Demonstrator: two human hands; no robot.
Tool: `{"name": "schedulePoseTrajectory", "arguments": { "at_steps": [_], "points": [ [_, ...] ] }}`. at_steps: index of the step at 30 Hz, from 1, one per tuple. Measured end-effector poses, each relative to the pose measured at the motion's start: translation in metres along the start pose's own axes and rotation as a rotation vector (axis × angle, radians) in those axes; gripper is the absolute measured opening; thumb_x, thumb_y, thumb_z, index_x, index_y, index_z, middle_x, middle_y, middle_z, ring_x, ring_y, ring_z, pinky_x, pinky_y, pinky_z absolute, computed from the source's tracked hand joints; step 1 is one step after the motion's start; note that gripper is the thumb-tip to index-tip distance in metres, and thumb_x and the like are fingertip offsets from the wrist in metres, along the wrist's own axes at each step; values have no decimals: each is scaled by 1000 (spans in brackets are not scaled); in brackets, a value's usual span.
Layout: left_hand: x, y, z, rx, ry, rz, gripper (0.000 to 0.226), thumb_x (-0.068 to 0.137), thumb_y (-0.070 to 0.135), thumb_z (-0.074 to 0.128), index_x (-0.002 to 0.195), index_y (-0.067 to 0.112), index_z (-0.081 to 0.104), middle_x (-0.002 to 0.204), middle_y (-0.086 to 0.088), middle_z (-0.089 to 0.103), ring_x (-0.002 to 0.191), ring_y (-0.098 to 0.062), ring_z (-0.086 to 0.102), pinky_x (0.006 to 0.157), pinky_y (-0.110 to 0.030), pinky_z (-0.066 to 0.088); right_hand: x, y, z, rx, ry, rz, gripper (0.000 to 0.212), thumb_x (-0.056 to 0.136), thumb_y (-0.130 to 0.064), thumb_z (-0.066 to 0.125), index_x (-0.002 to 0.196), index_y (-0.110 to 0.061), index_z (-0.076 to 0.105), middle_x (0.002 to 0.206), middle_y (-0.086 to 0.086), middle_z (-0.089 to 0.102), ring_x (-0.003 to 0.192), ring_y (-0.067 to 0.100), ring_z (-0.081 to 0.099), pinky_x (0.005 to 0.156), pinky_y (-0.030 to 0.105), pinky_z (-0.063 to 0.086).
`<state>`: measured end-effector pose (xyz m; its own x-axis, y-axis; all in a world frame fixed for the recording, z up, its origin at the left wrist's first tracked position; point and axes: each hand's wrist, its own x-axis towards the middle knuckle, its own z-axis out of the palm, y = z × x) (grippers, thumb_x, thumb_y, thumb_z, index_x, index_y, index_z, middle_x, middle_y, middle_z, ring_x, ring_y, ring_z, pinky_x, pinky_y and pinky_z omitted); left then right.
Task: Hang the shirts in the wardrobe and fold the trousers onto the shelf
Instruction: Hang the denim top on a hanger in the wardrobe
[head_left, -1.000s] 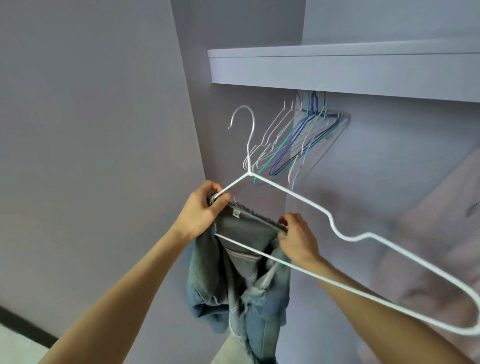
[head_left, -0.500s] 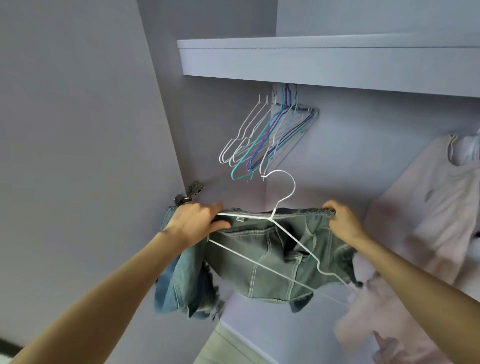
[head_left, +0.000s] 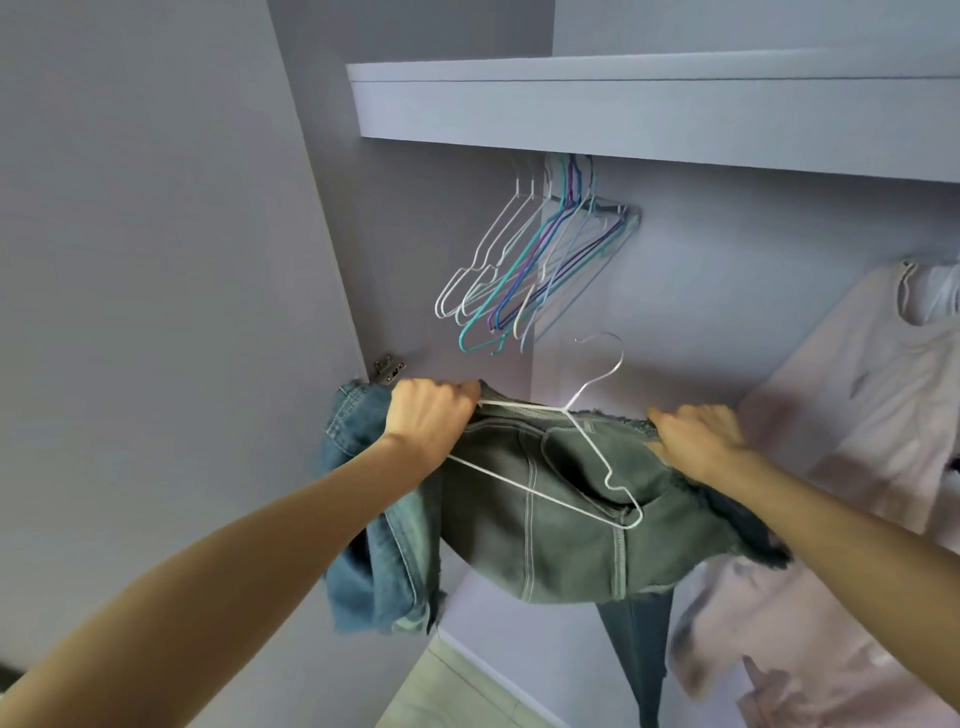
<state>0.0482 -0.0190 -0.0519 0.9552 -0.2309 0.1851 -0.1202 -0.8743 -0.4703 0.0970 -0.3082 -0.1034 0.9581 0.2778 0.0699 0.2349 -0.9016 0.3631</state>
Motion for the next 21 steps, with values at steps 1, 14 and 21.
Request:
{"name": "schedulePoseTrajectory", "arguments": {
  "at_steps": [1,14,21],
  "points": [
    [2,-1,-1,-5,-10,-17,32,87,5,48,117,15,48,100,-3,67,92,-27,66,61,-27,32,1,0,-5,-6,9,29,24,94,-29,46,115,-17,49,98,4,68,91,26,65,60,27,35],
    [-7,-15,10,-733,-292,-173,31,97,44,40,103,18,56,108,-11,62,104,-34,56,78,-34,41,-6,-10,12,308,-21,241,32,88,-7,48,120,-14,49,93,11,66,85,31,64,61,30,39],
    [-4,-1,10,-167,-184,-184,36,89,2,48,122,16,45,108,-6,66,102,-31,63,65,-30,36,5,-19,-15,349,27,258,33,85,-5,47,116,-13,53,98,13,67,90,32,63,64,31,39]
  ]
}}
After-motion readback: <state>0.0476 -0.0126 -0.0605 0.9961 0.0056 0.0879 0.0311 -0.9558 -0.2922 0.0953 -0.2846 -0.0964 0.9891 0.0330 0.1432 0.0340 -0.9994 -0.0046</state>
